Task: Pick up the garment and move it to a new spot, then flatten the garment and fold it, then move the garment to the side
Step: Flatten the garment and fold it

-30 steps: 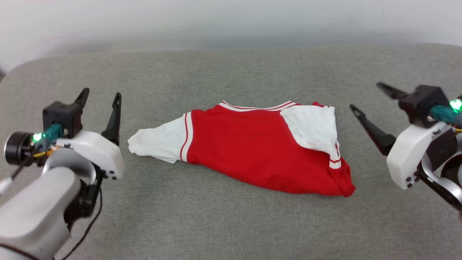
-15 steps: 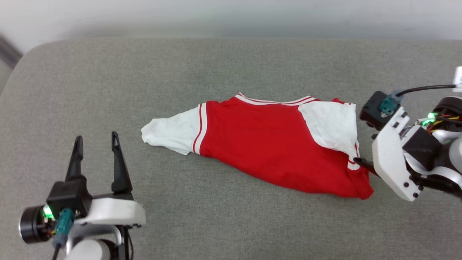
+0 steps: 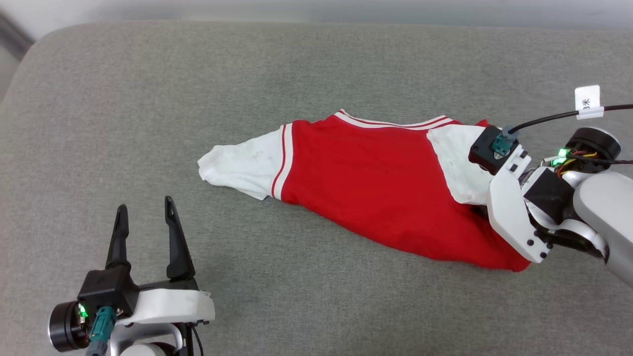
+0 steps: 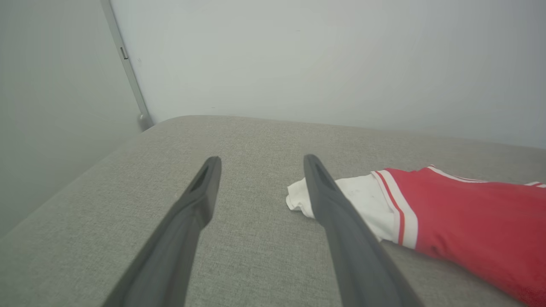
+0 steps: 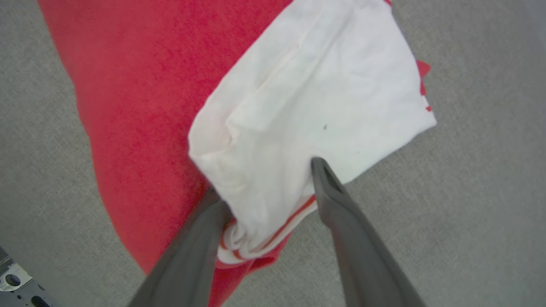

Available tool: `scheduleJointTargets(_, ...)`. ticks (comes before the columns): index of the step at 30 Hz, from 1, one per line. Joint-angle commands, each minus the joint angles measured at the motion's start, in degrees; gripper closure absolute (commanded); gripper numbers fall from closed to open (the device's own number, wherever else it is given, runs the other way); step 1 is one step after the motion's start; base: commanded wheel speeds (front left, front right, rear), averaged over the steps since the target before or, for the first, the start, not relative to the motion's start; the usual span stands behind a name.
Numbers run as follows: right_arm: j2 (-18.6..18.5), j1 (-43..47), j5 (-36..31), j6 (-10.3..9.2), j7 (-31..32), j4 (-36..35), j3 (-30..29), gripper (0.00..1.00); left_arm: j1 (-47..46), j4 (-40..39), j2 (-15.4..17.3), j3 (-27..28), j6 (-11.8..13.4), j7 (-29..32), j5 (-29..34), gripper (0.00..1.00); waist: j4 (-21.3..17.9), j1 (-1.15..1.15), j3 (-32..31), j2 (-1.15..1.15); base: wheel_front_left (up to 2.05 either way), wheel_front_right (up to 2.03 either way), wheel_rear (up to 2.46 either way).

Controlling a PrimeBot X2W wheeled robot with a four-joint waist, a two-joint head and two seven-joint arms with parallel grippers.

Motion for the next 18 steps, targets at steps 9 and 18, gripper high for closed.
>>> scheduleJointTargets(9, -1.5, 2.6, 4.5, -0.04, -15.2, 3.6, -4.2, 1.0, 2.9, 2.1, -4.5, 5.0, -4.3, -0.2, 3.6, 0.0, -3.4, 0.0, -2.6, 0.0, 0.0, 0.0, 0.0)
scheduleJointTargets(18, -4.5, 15.5, 10.6, -0.04, -26.9, 11.1, -15.7, 1.0, 4.9, 2.7, -7.9, 7.5, -7.6, -0.2, 6.1, 0.0, -4.8, 0.0, -3.6, 0.0, 0.0, 0.0, 0.0)
